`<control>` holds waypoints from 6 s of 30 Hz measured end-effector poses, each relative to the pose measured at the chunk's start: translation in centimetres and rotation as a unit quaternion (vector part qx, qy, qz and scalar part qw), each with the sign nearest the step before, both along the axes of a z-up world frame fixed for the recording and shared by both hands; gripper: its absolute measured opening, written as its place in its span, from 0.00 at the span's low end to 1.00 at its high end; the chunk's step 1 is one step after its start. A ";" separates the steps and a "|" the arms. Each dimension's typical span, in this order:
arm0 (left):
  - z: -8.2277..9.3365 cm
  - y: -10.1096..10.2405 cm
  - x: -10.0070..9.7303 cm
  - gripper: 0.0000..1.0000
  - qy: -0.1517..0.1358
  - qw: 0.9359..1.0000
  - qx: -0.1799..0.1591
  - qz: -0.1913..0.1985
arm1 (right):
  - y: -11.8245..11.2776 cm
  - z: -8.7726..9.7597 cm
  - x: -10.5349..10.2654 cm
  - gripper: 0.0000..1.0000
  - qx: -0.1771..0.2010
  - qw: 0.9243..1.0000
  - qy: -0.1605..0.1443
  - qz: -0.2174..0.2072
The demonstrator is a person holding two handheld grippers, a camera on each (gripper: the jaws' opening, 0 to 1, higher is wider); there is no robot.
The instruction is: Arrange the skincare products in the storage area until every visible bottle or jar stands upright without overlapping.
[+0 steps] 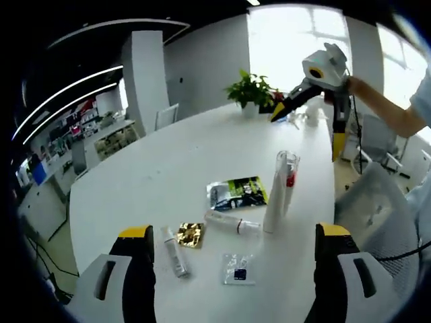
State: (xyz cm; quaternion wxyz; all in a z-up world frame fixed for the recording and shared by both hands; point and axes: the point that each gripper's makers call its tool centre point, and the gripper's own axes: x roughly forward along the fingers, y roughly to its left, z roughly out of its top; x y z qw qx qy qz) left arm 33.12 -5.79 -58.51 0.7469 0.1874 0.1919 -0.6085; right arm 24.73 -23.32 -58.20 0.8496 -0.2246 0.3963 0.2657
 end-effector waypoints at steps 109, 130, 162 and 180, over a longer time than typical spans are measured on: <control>-7.1 5.2 -2.3 0.16 0.120 0.987 0.028 0.099 | 10.4 -5.0 -6.0 0.10 0.312 0.945 -0.007 -0.101; 0.9 0.3 -11.6 0.16 0.260 0.955 -0.137 -0.027 | 14.2 2.2 -2.7 0.27 0.608 0.779 -0.083 -0.125; 0.0 -5.0 -9.9 0.21 -0.087 0.996 -0.023 -0.015 | 12.7 4.6 -0.9 0.17 0.506 0.804 -0.216 -0.227; 1.2 -4.2 -11.2 0.17 0.086 0.989 -0.094 -0.070 | 12.4 5.4 -2.9 0.25 0.549 0.804 -0.195 -0.115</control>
